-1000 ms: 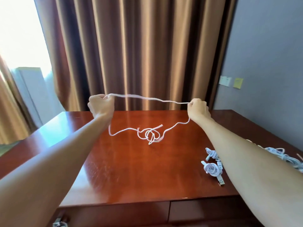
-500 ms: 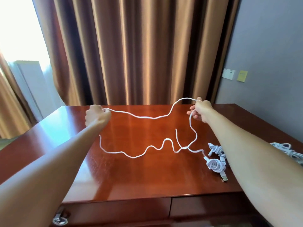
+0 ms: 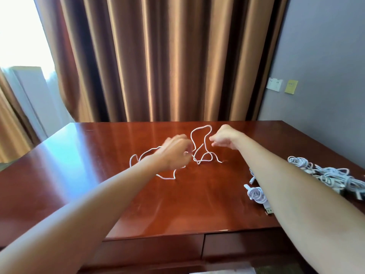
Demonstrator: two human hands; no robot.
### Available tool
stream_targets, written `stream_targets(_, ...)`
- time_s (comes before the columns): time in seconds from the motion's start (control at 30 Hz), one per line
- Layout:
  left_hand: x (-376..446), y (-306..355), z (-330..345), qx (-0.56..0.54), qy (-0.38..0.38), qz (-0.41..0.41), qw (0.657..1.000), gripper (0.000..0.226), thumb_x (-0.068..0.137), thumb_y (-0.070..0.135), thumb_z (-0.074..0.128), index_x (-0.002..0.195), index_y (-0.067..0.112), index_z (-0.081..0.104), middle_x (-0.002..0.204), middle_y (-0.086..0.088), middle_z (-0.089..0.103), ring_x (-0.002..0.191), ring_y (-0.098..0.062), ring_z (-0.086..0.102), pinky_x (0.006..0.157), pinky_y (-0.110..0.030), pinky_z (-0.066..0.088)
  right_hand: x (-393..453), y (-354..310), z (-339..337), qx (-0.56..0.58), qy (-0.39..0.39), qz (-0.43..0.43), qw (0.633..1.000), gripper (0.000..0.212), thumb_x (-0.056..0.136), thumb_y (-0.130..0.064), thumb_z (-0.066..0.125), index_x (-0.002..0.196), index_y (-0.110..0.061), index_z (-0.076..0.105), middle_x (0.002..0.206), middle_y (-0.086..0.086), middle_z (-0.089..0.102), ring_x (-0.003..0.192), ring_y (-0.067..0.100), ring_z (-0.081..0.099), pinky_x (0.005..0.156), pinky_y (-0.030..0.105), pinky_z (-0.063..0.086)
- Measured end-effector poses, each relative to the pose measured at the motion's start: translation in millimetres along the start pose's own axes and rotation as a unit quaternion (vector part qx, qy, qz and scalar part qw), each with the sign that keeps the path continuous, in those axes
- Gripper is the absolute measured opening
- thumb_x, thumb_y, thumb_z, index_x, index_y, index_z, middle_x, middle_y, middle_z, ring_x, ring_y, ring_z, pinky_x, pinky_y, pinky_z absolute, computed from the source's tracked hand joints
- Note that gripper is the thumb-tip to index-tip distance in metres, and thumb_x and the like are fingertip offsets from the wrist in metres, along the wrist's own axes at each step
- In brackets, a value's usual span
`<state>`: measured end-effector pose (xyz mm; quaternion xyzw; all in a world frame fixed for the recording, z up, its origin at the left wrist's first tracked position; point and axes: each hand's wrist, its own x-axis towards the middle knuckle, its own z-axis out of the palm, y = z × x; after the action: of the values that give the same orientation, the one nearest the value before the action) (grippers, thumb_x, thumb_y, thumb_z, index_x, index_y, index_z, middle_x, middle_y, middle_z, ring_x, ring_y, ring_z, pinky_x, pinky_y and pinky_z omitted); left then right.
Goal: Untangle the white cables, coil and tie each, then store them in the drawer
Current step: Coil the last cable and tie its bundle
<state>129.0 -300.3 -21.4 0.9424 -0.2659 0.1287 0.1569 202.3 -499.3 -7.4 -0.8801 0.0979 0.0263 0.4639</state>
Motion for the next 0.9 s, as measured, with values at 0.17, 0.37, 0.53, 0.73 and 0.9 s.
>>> stream_targets(0.17, 5, 14, 45, 0.026, -0.074, 0.062, 0.995, 0.022, 0.090, 0.018, 0.056, 0.108, 0.006, 0.064, 0.109, -0.013, 0.060, 0.106, -0.032, 0.058, 0.091, -0.042, 0.047, 0, 31, 9, -0.236, -0.047, -0.001, 0.971, 0.035, 0.084, -0.023, 0.081, 0.113, -0.006, 0.071, 0.113, 0.012, 0.070, 0.100, 0.024, 0.071, 0.085, 0.038, 0.062)
stream_targets(0.37, 25, 11, 68, 0.016, -0.011, -0.013, 1.000, 0.041, 0.094, 0.032, 0.062, 0.123, 0.006, 0.049, 0.123, -0.014, 0.055, 0.119, -0.033, 0.051, 0.096, -0.043, 0.044, -6, 34, 6, -0.300, -0.021, -0.068, 0.951, 0.007, 0.091, -0.017, 0.070, 0.091, -0.012, 0.075, 0.096, 0.011, 0.075, 0.086, 0.022, 0.071, 0.077, 0.032, 0.060)
stream_targets(0.53, 38, 10, 68, -0.063, 0.059, -0.043, 0.995, 0.038, 0.101, 0.039, 0.052, 0.129, 0.015, 0.051, 0.118, -0.010, 0.062, 0.113, -0.033, 0.056, 0.089, -0.046, 0.045, -19, 12, -16, -0.074, -0.123, -0.087, 0.986, 0.006, 0.091, -0.014, 0.075, 0.091, -0.011, 0.071, 0.072, 0.002, 0.068, 0.056, 0.005, 0.061, 0.053, 0.018, 0.047)
stream_targets(0.73, 40, -15, 48, -0.188, 0.173, -0.080, 0.963, 0.019, 0.102, 0.019, 0.053, 0.086, 0.009, 0.058, 0.087, -0.006, 0.061, 0.083, -0.024, 0.058, 0.075, -0.037, 0.045, -16, 4, 0, 0.184, -0.154, -0.086, 0.967, 0.016, 0.099, -0.018, 0.065, 0.105, -0.004, 0.068, 0.089, 0.010, 0.073, 0.082, 0.014, 0.071, 0.074, 0.023, 0.058)
stream_targets(0.9, 29, -34, 31, -0.246, 0.220, -0.204, 0.921, 0.023, 0.102, 0.020, 0.052, 0.086, 0.005, 0.060, 0.073, 0.003, 0.059, 0.070, -0.012, 0.053, 0.064, -0.023, 0.035, -12, 9, 35, -0.258, -0.086, -0.163, 0.948, 0.023, 0.089, -0.031, 0.076, 0.099, -0.010, 0.078, 0.090, 0.003, 0.070, 0.086, 0.016, 0.065, 0.084, 0.034, 0.058)
